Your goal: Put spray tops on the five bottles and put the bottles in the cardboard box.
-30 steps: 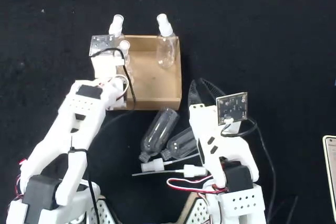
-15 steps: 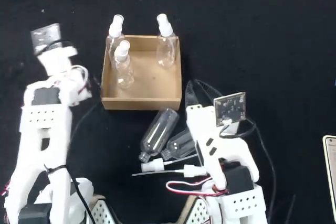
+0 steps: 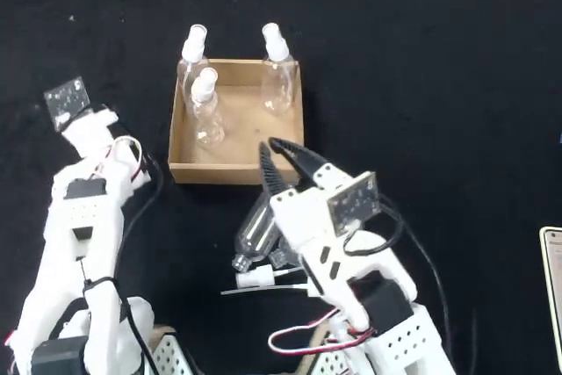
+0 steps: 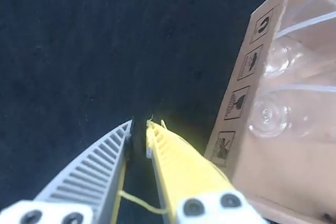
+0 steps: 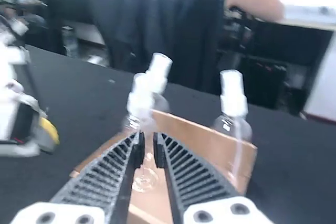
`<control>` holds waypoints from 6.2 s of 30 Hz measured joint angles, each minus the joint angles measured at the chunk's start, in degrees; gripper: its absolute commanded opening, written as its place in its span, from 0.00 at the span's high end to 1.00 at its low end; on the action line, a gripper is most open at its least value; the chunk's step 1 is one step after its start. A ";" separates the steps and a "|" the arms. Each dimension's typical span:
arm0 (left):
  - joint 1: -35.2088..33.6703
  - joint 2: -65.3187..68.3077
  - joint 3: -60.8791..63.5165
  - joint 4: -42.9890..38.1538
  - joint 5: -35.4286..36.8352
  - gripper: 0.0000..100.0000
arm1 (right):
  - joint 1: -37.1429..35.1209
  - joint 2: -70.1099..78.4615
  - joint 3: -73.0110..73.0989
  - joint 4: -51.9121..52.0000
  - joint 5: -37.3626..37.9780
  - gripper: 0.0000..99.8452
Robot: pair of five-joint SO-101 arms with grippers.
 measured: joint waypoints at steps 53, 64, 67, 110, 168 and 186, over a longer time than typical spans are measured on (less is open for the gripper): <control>0.00 0.00 4.66 -7.56 2.81 0.97 | 1.93 104.70 -44.13 -30.59 -8.53 0.99; 0.00 0.00 4.66 -7.56 2.81 0.97 | 1.85 110.77 -49.58 -30.59 -8.53 0.99; 0.00 0.00 4.66 -7.56 2.81 0.97 | 1.85 111.03 -49.93 -30.59 -8.53 0.99; 0.00 0.00 4.66 -7.56 2.81 0.97 | -2.73 108.04 -45.89 -30.59 -8.70 0.99; 0.00 0.00 6.59 -7.56 2.81 0.97 | 16.79 67.34 -54.77 44.84 19.52 0.69; 0.00 0.00 6.59 -7.56 2.81 0.97 | 16.88 67.08 -39.38 60.75 75.87 0.67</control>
